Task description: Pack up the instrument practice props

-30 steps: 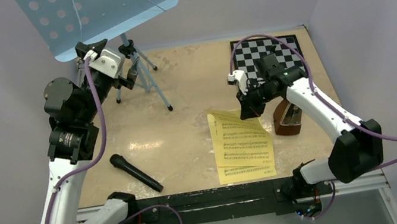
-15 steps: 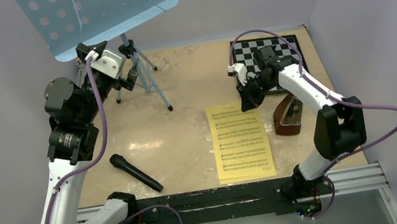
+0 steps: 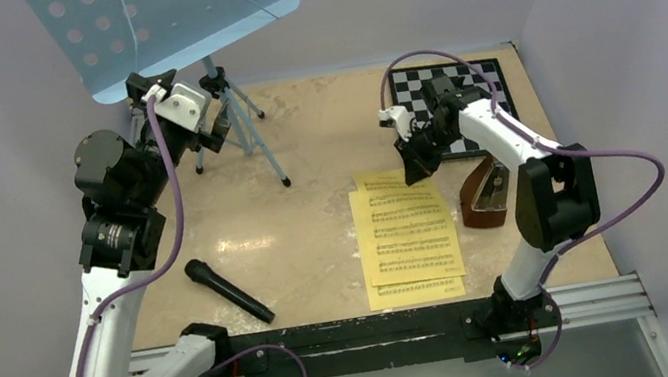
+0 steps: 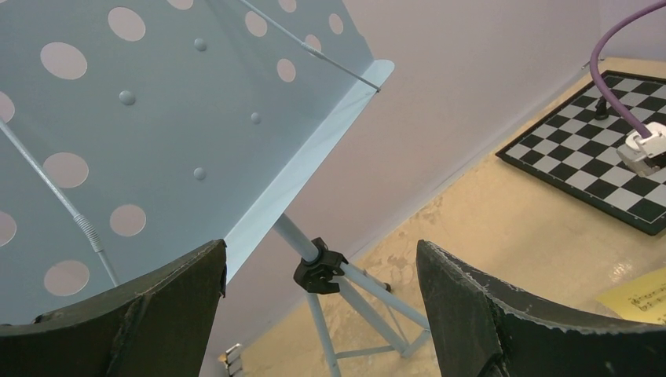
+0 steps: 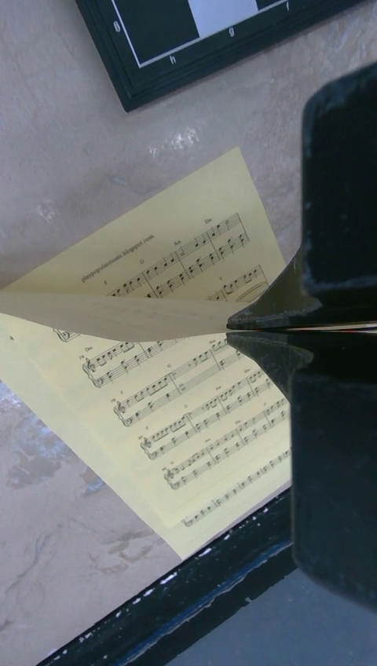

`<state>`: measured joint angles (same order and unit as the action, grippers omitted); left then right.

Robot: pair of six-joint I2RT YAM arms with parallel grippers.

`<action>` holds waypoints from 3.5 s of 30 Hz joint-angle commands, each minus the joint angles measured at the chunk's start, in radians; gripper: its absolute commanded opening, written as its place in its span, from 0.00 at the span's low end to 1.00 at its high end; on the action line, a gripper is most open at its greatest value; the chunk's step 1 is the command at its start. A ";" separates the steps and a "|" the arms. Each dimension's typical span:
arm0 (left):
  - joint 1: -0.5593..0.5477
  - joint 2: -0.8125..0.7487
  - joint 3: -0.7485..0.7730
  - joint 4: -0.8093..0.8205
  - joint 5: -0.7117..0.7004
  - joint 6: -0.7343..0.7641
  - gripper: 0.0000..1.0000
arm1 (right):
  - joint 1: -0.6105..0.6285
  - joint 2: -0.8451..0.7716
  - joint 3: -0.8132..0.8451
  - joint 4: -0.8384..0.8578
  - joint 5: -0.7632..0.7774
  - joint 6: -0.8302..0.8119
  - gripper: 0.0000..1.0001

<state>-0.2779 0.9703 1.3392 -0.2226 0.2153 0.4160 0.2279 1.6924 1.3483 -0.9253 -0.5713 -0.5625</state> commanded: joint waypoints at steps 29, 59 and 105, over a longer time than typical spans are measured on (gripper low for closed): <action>0.016 0.007 0.030 -0.036 -0.005 0.025 0.95 | -0.002 0.071 -0.004 0.056 0.003 0.135 0.00; 0.020 -0.077 0.086 -0.021 -0.109 0.130 1.00 | -0.038 -0.049 0.109 -0.082 0.164 0.170 0.99; 0.820 0.490 0.603 0.065 0.939 -0.638 0.30 | 0.364 0.217 0.744 0.584 -0.005 0.892 0.75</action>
<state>0.5716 1.4975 1.9446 -0.1703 1.1072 -0.2401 0.5827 1.9434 2.0918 -0.3374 -0.5987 0.3294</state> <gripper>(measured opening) 0.384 0.748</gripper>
